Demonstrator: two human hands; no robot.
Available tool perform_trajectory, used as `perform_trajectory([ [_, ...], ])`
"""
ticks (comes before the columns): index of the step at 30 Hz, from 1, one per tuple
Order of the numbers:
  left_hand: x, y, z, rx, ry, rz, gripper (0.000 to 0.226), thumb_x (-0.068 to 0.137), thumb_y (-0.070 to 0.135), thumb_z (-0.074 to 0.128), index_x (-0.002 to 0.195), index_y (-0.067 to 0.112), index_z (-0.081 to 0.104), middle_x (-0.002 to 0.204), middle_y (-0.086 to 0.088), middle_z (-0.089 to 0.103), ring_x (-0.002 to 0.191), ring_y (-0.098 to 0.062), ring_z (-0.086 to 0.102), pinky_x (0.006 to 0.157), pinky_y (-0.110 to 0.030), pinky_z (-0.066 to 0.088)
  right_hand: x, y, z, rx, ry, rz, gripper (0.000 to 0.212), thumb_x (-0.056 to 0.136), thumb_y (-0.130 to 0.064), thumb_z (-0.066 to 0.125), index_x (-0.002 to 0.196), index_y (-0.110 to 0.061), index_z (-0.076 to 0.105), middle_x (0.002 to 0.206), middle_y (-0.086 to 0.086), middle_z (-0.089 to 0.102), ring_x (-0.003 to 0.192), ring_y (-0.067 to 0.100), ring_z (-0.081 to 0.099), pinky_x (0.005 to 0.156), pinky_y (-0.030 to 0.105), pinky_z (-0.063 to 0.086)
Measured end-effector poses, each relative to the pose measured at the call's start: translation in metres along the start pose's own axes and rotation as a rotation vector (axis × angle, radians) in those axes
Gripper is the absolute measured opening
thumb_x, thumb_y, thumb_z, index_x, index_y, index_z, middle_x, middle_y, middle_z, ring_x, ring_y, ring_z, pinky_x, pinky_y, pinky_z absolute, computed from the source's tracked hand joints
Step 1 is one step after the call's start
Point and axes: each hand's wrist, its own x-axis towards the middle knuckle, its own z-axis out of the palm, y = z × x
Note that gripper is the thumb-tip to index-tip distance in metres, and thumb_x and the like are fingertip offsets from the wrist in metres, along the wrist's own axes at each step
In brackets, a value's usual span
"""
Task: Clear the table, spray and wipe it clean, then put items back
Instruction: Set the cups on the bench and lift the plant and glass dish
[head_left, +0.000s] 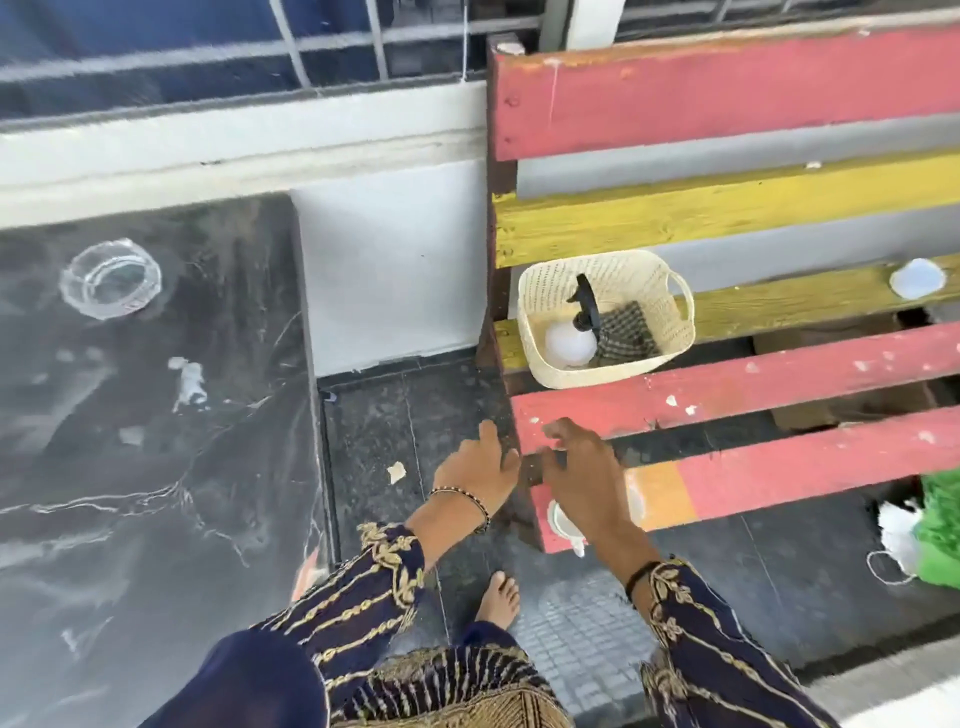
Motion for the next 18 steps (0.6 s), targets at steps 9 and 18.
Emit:
perform_trajectory([
  [9,-0.054,-0.113,-0.147,-0.134,0.328,-0.106,0.042,0.095,0.039,0.043,0.132,0.019,0.038,0.106,-0.010,0.069,0.101,-0.033,0.065,0.085,-0.041,0.052,-0.009,-0.194,0.036,0.022,-0.066,-0.350,0.019,0.093,-0.024,0.064,0.112,-0.022,0.069,0.107,-0.005,0.075,0.098,0.013,0.070,0.081,0.033,0.057],
  [18,-0.097,-0.271,-0.263,-0.164,0.562,-0.242,0.038,0.095,0.039,0.043,0.127,0.018,0.042,0.112,-0.010,0.068,0.104,-0.035,0.064,0.084,-0.040,0.049,-0.025,-0.385,0.127,-0.028,-0.177,-0.547,0.021,0.092,-0.025,0.063,0.113,-0.028,0.066,0.109,-0.008,0.073,0.098,0.012,0.070,0.086,0.039,0.057],
])
